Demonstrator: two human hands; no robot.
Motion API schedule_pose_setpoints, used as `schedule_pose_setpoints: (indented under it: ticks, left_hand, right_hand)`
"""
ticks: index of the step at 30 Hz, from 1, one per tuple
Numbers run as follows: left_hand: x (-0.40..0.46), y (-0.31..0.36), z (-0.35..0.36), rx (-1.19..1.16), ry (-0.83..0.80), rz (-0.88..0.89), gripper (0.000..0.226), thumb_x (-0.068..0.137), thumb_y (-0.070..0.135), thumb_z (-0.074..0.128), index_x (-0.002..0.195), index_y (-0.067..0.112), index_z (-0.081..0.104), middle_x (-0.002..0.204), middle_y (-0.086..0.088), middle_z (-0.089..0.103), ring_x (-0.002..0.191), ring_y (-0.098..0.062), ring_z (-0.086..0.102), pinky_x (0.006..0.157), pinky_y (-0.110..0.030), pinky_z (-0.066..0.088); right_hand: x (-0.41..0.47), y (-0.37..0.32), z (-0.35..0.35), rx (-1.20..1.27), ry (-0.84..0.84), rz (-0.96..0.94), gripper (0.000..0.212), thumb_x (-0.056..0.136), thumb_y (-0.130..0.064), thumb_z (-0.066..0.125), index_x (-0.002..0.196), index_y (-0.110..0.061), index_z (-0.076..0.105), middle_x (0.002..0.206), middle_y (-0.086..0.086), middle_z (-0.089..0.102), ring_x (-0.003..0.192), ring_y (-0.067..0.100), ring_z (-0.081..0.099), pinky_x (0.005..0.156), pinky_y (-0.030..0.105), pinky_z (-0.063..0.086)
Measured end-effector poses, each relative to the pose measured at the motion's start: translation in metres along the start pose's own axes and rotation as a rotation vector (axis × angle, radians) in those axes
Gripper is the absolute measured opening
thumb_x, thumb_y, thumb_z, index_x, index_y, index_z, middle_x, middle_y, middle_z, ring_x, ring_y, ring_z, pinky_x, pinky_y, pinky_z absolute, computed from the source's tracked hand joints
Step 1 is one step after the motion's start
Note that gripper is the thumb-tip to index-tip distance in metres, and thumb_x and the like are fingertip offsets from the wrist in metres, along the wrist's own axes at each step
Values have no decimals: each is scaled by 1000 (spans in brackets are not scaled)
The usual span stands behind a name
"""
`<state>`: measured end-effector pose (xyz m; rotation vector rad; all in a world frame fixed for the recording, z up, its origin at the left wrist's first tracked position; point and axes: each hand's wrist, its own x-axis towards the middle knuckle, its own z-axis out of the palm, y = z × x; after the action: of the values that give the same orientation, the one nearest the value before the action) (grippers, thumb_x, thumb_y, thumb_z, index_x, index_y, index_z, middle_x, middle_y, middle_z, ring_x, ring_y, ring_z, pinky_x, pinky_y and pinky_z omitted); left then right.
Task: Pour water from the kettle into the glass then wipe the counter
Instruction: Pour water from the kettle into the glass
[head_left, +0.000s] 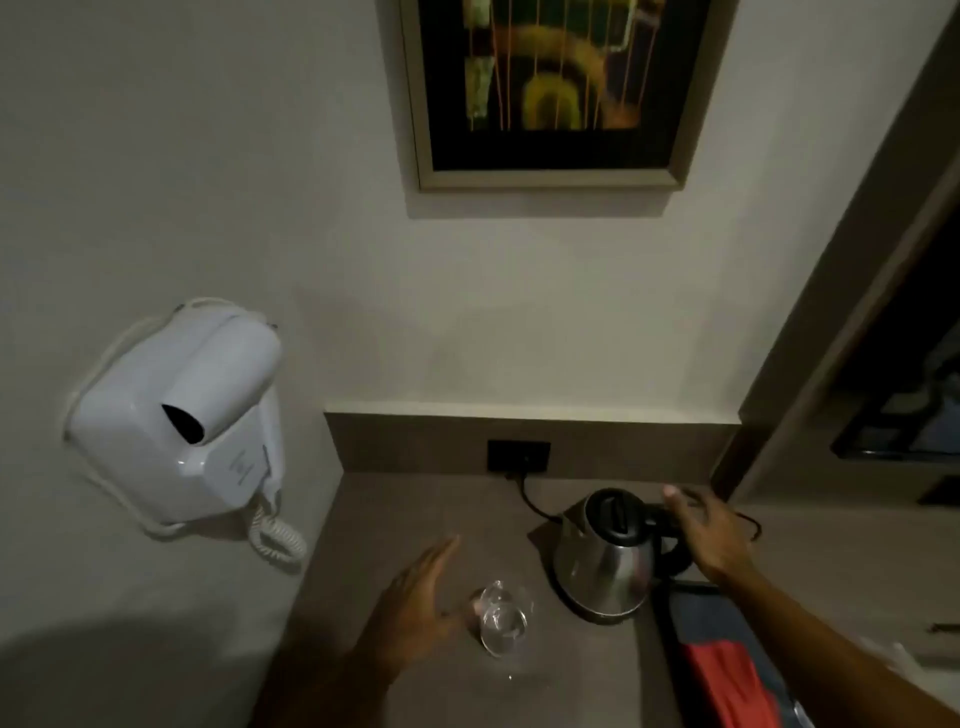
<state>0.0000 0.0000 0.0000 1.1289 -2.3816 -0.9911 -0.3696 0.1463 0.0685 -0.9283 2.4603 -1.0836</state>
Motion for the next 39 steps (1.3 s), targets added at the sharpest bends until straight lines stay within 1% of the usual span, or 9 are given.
schedule_pose_setpoints:
  ticks: [6, 11, 15, 21, 24, 28, 30, 33, 39]
  left_hand:
    - [-4, -47, 51, -13, -129, -48, 108, 60, 90, 53, 143, 22, 39, 146, -1, 46, 133, -16, 44, 110, -32, 35]
    - [21, -52, 71, 65, -136, 44, 93, 56, 82, 68, 135, 39, 45, 136, 15, 53, 129, -10, 47, 109, -39, 32]
    - [29, -51, 85, 78, -200, 23, 100, 50, 82, 70, 136, 41, 43, 138, 17, 51, 131, -4, 41, 116, -38, 23]
    - [26, -55, 92, -9, -214, -56, 101, 50, 70, 81, 138, 38, 42, 134, 23, 41, 128, 3, 32, 117, -38, 8]
    - [27, -53, 86, -39, -247, -60, 99, 52, 63, 82, 139, 39, 41, 131, 26, 35, 131, 0, 31, 116, -35, 3]
    - [32, -50, 80, -68, -311, -94, 96, 58, 51, 87, 140, 38, 39, 137, 20, 37, 129, 0, 24, 116, -35, 2]
    - [31, -54, 81, -81, -330, -107, 99, 54, 59, 84, 140, 41, 38, 142, 19, 38, 134, -3, 24, 117, -37, 3]
    - [31, -65, 88, -71, -346, -140, 105, 47, 74, 74, 140, 45, 36, 151, 13, 38, 146, -17, 21, 117, -37, 2]
    - [33, -61, 84, -72, -357, -108, 101, 54, 66, 81, 141, 42, 36, 151, 13, 37, 145, -15, 19, 115, -36, 1]
  right_hand:
    - [6, 21, 20, 127, -92, 7, 28, 91, -39, 58, 92, -12, 64, 86, 6, 68, 82, 21, 64, 69, 28, 45]
    - [20, 29, 25, 283, -106, 72, 31, 94, -31, 56, 81, -4, 64, 62, -9, 67, 59, 1, 61, 57, 13, 46]
    - [25, 32, 31, 323, -109, 153, 43, 89, -48, 57, 67, -14, 68, 56, -3, 68, 56, 16, 66, 57, 29, 53]
    - [22, 32, 41, 290, 35, 175, 55, 77, -65, 57, 53, -15, 56, 48, 1, 54, 51, 23, 52, 57, 38, 43]
    - [16, 17, 43, 256, 80, 94, 47, 80, -55, 54, 50, -19, 57, 49, 0, 53, 53, 22, 50, 57, 40, 43]
    - [6, -17, 37, 132, 52, -118, 38, 87, -41, 51, 59, -18, 64, 57, 8, 62, 47, 11, 57, 47, 25, 46]
    - [1, -35, 31, 71, 16, -225, 42, 87, -42, 52, 61, -11, 64, 54, 6, 62, 44, 12, 58, 43, 25, 48]
    - [-5, -61, 28, -98, -13, -418, 44, 85, -39, 54, 54, -9, 60, 42, -7, 49, 37, 10, 50, 37, 13, 31]
    - [-15, -89, 41, -493, -27, -598, 50, 82, -50, 47, 44, -17, 46, 38, -3, 42, 33, 15, 40, 37, 26, 32]
